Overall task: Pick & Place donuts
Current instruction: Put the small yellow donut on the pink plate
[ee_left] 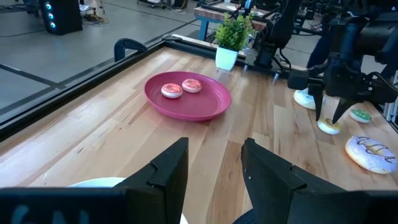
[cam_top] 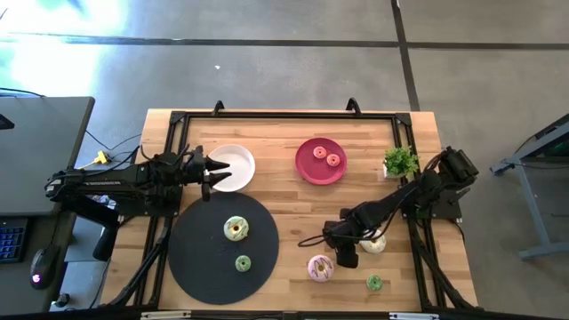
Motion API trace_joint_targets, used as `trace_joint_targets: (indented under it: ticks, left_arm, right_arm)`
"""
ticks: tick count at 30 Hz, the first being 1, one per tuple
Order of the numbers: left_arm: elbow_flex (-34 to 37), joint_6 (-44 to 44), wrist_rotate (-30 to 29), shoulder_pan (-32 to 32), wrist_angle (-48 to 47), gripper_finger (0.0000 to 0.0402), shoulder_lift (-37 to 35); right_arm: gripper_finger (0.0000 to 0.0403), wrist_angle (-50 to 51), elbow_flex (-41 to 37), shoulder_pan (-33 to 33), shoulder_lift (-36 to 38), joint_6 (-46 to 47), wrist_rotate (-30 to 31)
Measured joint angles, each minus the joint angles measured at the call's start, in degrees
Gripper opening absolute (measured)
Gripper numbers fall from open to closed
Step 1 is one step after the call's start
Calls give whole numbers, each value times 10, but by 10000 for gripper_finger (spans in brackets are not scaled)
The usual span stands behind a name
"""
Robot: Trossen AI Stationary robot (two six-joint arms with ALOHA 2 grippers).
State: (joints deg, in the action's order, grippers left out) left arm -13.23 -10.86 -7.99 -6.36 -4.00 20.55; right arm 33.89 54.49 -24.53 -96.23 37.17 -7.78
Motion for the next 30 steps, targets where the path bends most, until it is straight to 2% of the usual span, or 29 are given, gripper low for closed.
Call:
trace_joint_targets:
  ticks: [8, 12, 16, 21, 23, 26, 30]
  left_arm:
    - [0, 0, 0, 0, 0, 142, 0]
    - [0, 0, 0, 0, 0, 142, 0]
    - [0, 0, 0, 0, -1, 142, 0]
    - [0, 0, 0, 0, -4, 142, 0]
    - [0, 0, 0, 0, -4, 142, 0]
    - [0, 0, 0, 0, -4, 142, 0]
    - [0, 0, 0, 0, -5, 142, 0]
  right_arm:
    - [139, -30, -45, 5, 2, 3, 8]
    - [133, -40, -44, 13, 1, -1, -8]
    - [97, -43, -37, 20, 0, -22, -23]
    - [21, -43, -20, 46, -1, -26, -26]
    - [9, -33, -4, 65, -1, -35, -21]
    - [21, -2, 28, 98, 1, -72, 17]
    - [19, 71, 81, 152, 1, -152, 123]
